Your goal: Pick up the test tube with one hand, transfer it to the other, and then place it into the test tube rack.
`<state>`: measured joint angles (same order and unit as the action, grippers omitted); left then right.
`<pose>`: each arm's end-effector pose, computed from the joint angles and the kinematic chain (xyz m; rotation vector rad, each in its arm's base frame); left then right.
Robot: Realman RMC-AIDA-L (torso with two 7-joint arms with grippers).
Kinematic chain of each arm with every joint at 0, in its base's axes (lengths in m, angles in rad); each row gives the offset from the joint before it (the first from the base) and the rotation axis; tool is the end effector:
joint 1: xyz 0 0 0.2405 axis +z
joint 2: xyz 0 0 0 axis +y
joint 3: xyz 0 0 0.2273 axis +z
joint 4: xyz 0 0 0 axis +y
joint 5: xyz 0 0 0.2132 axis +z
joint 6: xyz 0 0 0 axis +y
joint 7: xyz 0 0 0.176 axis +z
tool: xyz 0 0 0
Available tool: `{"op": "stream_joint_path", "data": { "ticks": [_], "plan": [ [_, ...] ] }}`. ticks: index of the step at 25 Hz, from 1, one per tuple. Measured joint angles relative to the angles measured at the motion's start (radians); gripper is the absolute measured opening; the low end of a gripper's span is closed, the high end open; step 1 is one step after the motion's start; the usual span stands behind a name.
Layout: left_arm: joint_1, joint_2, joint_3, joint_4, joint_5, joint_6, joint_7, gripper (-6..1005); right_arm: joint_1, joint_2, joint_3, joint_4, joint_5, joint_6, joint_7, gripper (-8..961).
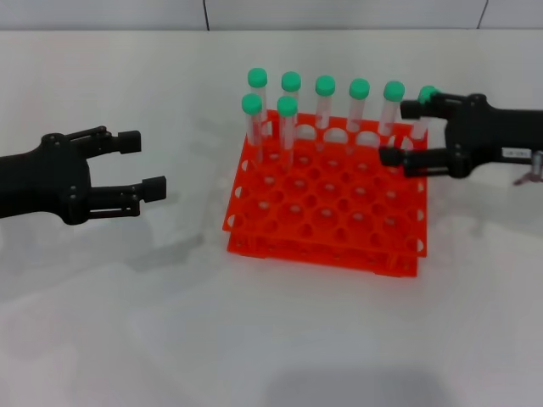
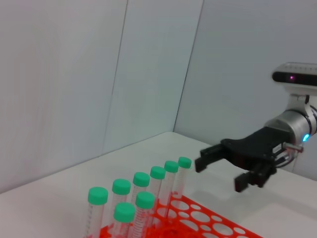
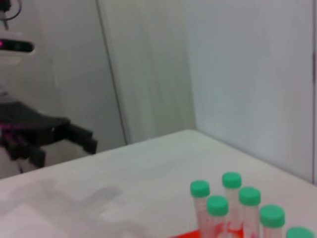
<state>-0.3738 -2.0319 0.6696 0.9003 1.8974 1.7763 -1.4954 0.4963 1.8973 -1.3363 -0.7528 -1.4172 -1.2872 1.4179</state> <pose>-0.2390 0.3009 0.0538 -2.6882 -0.5961 -0.7715 0.1910 0.3669 0.0016 -2.7149 0.4012 0.6656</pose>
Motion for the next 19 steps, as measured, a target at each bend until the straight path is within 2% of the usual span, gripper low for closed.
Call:
{"op": "stream_joint_path", "data": {
  "ticks": [4,19],
  "plan": [
    [-0.005,0.007,0.000,0.000,0.000,0.001,-0.003,872,0.002,0.005,0.052,-0.003,-0.066,-0.059,-0.002,866],
    [-0.014,0.013,0.008,0.000,0.003,0.004,-0.011,872,0.003,0.011,0.063,-0.008,-0.107,-0.073,-0.002,867]
  ]
}}
